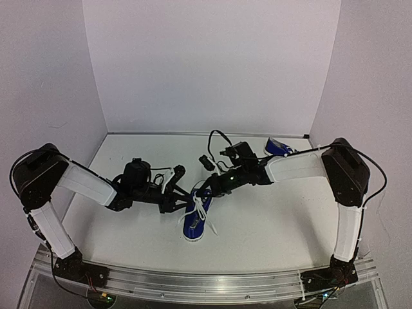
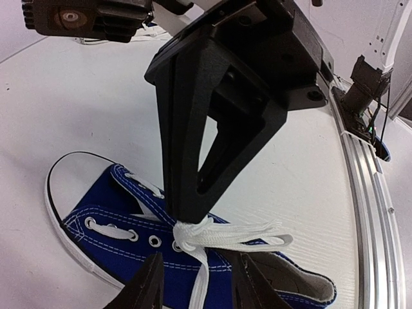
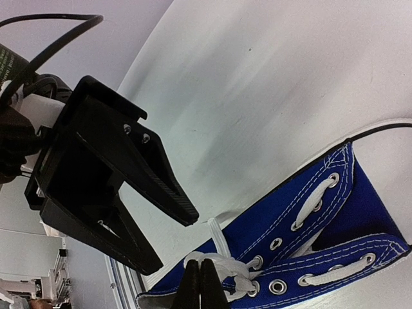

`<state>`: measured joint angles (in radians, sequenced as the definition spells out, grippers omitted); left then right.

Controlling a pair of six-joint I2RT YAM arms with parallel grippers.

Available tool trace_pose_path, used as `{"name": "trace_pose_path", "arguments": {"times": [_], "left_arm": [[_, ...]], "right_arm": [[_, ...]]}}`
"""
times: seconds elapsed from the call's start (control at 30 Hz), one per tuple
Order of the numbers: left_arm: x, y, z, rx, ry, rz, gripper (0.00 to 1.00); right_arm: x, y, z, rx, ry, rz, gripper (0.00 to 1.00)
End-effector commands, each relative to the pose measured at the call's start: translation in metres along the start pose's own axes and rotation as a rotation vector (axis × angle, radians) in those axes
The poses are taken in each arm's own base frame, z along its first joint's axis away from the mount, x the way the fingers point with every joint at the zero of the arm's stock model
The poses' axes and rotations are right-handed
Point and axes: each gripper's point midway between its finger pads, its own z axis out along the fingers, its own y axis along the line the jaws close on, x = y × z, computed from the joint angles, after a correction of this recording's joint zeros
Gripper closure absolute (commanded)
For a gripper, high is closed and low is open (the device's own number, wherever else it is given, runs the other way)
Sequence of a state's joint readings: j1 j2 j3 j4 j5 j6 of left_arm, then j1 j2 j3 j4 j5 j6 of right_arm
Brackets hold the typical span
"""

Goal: Tie the shoes

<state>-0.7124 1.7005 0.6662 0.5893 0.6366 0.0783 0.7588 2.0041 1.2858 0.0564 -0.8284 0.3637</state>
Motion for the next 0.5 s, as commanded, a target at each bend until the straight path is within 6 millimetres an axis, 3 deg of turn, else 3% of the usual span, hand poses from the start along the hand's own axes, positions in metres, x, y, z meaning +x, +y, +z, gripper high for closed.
{"name": "trace_pose_path", "arguments": {"times": [0.0, 0.2, 0.37, 0.47], "left_arm": [[-0.026, 0.005, 0.007, 0.018, -0.070, 0.066, 0.65], [-0.028, 0.008, 0.015, 0.028, -0.072, 0.077, 0.77], [-0.023, 0.007, 0.016, 0.041, -0.062, 0.075, 0.98], [-0.018, 0.004, 0.013, 0.045, -0.055, 0.067, 1.00]], "right_arm": [[-0.010, 0.021, -0.006, -0.039, -0.029, -0.058, 1.00], [-0.009, 0.020, -0.005, -0.036, -0.029, -0.056, 1.00], [-0.009, 0.019, -0.005, -0.031, -0.030, -0.055, 1.00], [-0.009, 0.017, -0.005, -0.020, -0.032, -0.052, 1.00]]}}
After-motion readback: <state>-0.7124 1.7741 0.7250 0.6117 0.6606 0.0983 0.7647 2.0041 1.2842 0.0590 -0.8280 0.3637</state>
